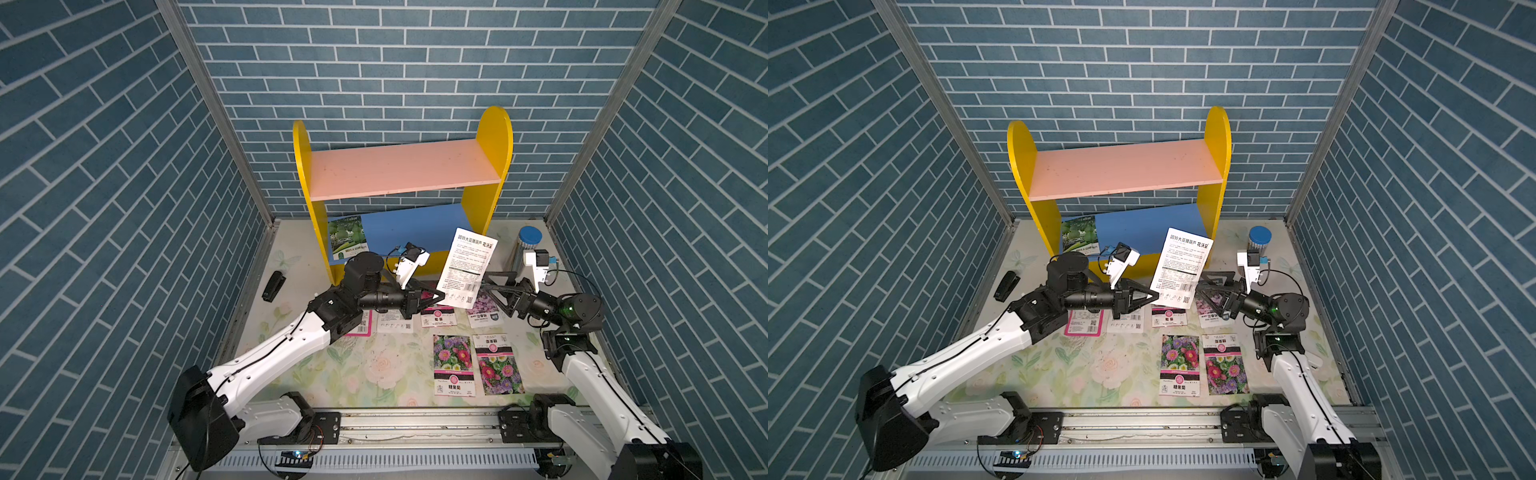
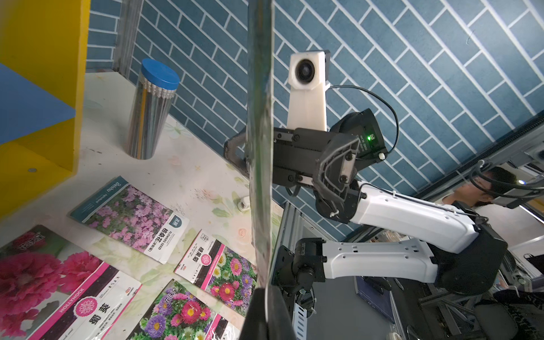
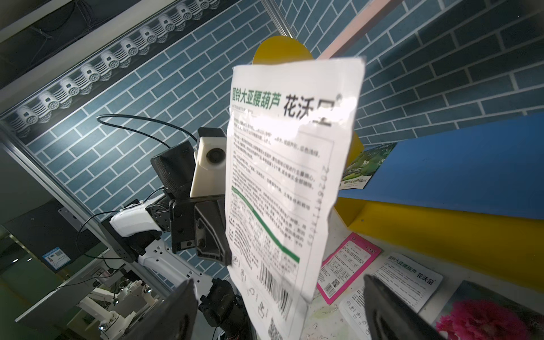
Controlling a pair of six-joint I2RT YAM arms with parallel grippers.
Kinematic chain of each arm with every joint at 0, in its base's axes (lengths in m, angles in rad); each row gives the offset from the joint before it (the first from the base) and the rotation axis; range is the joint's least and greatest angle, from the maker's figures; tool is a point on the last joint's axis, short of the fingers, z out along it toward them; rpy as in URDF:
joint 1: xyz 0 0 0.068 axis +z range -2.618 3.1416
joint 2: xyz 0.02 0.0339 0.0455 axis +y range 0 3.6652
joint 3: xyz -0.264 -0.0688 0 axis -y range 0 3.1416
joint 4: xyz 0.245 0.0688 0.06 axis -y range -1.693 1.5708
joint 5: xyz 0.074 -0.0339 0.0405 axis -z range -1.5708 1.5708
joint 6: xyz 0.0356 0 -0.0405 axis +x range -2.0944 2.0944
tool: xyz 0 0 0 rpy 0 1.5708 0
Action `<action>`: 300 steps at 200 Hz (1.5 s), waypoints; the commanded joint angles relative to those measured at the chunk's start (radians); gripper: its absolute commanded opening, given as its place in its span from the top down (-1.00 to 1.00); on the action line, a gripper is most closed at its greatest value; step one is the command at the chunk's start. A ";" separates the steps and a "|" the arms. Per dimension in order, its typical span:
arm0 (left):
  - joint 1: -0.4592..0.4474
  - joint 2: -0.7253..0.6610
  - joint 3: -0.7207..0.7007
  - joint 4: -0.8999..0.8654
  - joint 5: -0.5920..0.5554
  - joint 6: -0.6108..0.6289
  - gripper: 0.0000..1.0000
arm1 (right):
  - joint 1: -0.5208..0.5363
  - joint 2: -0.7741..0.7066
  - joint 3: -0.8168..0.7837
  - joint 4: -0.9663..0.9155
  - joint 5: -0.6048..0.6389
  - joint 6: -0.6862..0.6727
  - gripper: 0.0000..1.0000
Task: Take the seed bag off the shelf
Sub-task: Pick up the seed packet from the shelf.
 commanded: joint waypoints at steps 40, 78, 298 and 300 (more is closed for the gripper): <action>-0.023 -0.020 -0.013 0.002 0.018 0.020 1.00 | -0.003 0.034 0.056 0.057 -0.015 0.030 -0.60; -0.025 -0.018 -0.022 0.002 0.009 0.023 1.00 | -0.001 0.030 0.080 0.049 -0.024 0.034 -0.24; -0.022 0.034 0.022 0.000 -0.090 0.021 1.00 | 0.050 -0.024 0.045 -0.100 -0.020 -0.026 0.72; -0.023 0.034 0.022 0.000 -0.091 0.021 1.00 | 0.050 -0.026 0.045 -0.105 -0.019 -0.029 0.73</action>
